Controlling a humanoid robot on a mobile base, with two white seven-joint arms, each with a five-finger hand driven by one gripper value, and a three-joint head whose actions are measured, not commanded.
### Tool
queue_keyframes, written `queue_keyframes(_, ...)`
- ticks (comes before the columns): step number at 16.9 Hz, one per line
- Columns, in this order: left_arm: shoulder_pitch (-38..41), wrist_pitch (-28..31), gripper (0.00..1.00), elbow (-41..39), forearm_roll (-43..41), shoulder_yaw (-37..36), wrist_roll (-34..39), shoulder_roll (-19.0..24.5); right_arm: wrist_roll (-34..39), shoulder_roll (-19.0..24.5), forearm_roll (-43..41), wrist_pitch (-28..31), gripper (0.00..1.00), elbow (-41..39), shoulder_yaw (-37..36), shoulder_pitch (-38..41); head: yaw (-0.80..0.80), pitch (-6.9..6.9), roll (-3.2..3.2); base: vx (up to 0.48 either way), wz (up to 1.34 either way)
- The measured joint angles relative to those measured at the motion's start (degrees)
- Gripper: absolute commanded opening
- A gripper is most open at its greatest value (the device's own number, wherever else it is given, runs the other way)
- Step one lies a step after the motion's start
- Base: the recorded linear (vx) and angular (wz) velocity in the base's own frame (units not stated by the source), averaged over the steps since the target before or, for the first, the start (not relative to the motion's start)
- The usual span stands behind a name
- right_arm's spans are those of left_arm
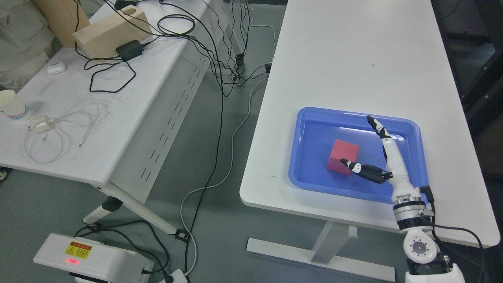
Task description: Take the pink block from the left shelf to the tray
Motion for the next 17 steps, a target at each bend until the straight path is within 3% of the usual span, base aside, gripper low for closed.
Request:
queue_keyframes(11,0.0,0.0,1.0,0.0,0.0,0.0,0.0,0.0,0.0,1.7,-17.7,5.8,1.0,0.0,-4.7,0.0,0.0,0.0,0.0,-0.018,0.0)
queue_keyframes(17,0.0,0.0,1.0,0.0,0.0,0.0,0.0,0.0,-0.1,2.1,-22.2,6.7,1.0,0.0,-6.4,0.0,0.0,0.0,0.0,-0.092,-0.01)
